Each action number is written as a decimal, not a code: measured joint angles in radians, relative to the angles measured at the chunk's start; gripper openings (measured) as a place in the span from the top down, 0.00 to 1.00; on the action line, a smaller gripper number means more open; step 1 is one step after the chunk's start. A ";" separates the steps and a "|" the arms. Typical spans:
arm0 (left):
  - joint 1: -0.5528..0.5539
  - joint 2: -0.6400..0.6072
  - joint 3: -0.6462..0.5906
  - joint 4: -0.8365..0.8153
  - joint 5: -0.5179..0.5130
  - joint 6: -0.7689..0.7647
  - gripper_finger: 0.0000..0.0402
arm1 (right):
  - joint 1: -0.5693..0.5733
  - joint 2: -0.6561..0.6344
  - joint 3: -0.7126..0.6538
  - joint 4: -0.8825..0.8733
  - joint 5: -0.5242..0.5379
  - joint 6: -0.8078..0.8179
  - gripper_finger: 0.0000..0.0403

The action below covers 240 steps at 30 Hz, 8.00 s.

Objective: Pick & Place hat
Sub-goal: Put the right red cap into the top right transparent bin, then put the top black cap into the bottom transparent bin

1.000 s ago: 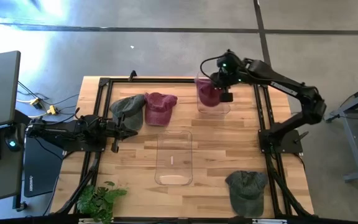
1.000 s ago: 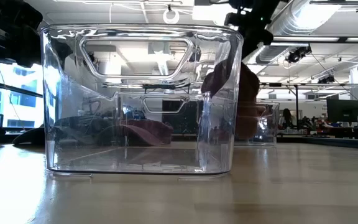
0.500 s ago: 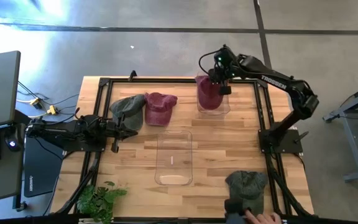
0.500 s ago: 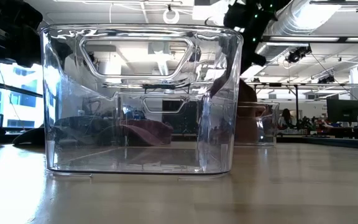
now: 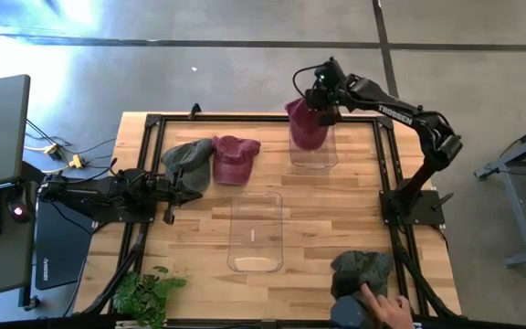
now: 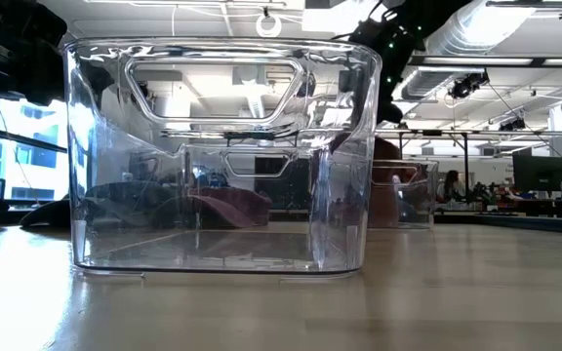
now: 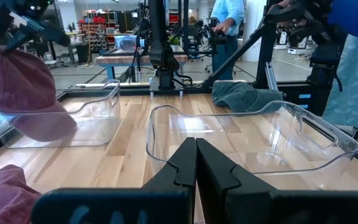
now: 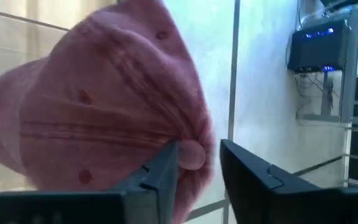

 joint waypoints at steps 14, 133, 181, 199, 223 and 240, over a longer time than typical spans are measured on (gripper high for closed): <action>0.000 0.000 0.000 0.000 0.000 0.000 1.00 | 0.104 -0.039 0.005 -0.149 0.054 0.216 0.50; 0.959 1.412 0.867 -0.931 -0.135 -0.411 0.52 | 1.573 -0.102 -0.311 0.117 0.332 1.788 0.65; 0.545 0.233 0.710 -0.775 0.039 -0.392 1.00 | 1.434 -0.019 -0.311 0.615 0.452 1.271 0.60; 0.136 0.307 0.236 0.151 -0.121 -0.344 1.00 | 1.105 -0.019 -0.194 0.784 0.441 0.950 0.38; -0.243 0.781 0.347 0.424 -0.655 -0.089 1.00 | 0.849 0.106 -0.114 0.742 -0.073 1.026 0.64; -0.352 0.737 0.445 0.245 -0.392 0.210 0.73 | 0.849 -0.019 -0.115 0.646 -0.405 1.054 0.97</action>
